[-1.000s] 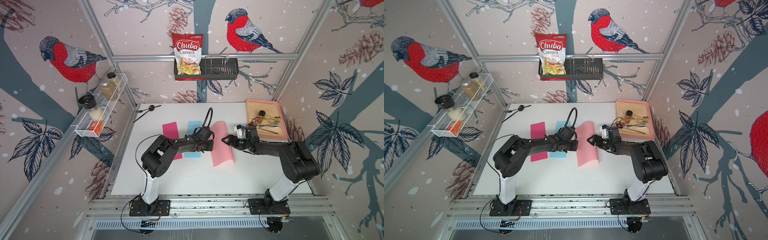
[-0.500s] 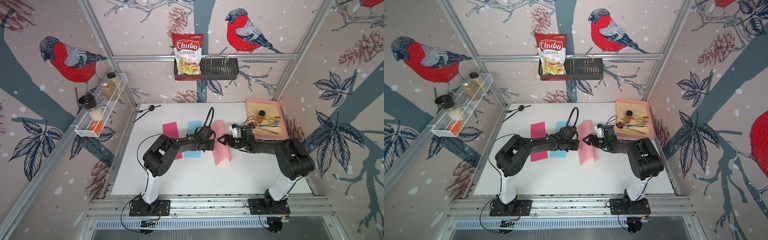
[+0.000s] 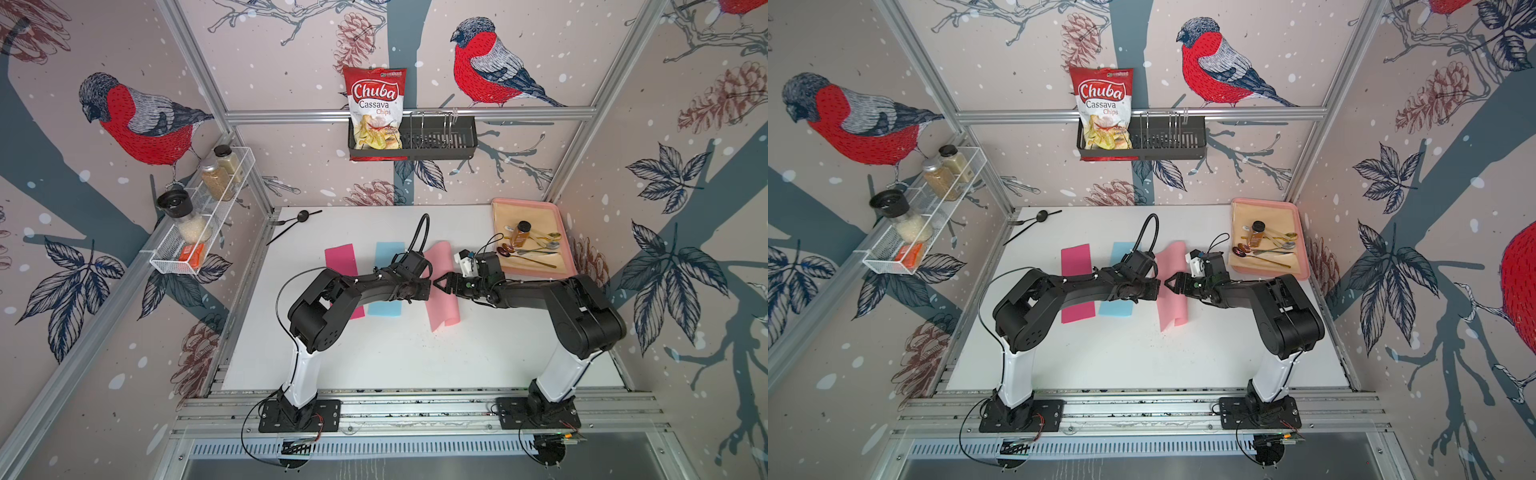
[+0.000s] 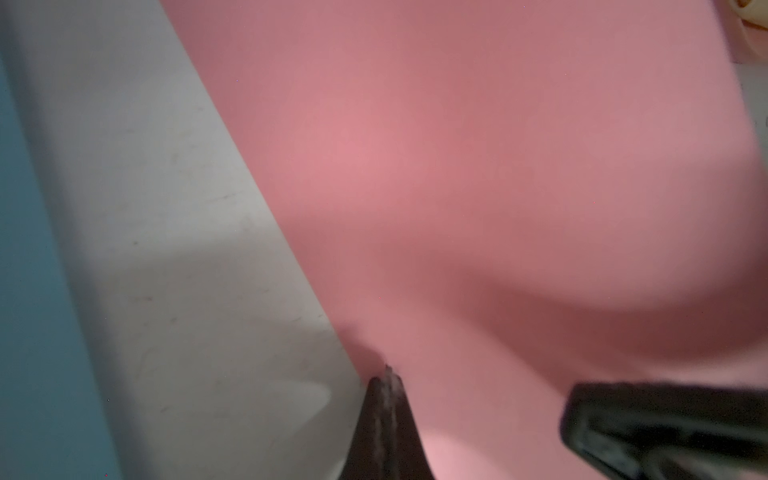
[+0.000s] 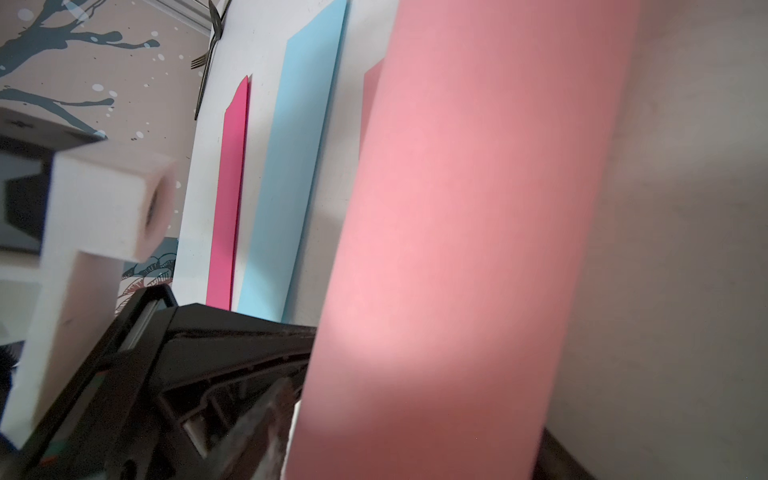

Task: Fold the rectangular paper in half along the long edge
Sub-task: Pick up the paper from the center of the board.

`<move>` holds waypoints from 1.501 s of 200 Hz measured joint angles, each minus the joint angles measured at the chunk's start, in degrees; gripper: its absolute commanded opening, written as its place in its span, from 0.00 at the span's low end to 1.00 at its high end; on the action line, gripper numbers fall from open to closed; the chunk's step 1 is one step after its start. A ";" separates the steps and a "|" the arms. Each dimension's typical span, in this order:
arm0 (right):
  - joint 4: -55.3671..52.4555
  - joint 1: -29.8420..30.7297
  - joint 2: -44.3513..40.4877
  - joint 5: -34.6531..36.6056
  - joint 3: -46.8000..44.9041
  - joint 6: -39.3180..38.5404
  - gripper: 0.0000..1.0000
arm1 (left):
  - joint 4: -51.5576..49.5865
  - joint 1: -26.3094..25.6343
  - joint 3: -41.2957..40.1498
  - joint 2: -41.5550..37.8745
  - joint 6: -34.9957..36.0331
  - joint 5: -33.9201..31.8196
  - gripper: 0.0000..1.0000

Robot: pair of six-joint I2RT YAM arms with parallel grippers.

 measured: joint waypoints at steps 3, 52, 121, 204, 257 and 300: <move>0.17 0.00 0.07 0.00 -0.02 0.00 0.67 | 0.00 0.00 0.00 0.02 0.00 0.00 0.00; 0.79 0.04 0.68 -1.25 -0.37 0.31 0.56 | 0.35 0.00 0.00 0.09 0.00 0.02 0.00; 1.01 -0.35 0.76 -3.87 -1.40 1.92 0.40 | 0.48 -0.09 -0.31 -0.17 -0.02 0.02 0.00; 0.00 -1.05 -3.87 -7.41 -3.06 4.96 0.30 | 0.13 -0.15 -3.37 -5.05 -0.61 -0.96 0.10; 0.61 -1.57 -11.23 -11.37 -5.11 8.37 0.29 | 4.50 -0.04 -11.50 -16.70 -1.18 -2.99 0.13; -0.59 -1.81 -24.63 -15.10 -4.83 12.76 0.29 | 10.12 1.38 -18.88 -34.12 -0.94 -3.54 0.20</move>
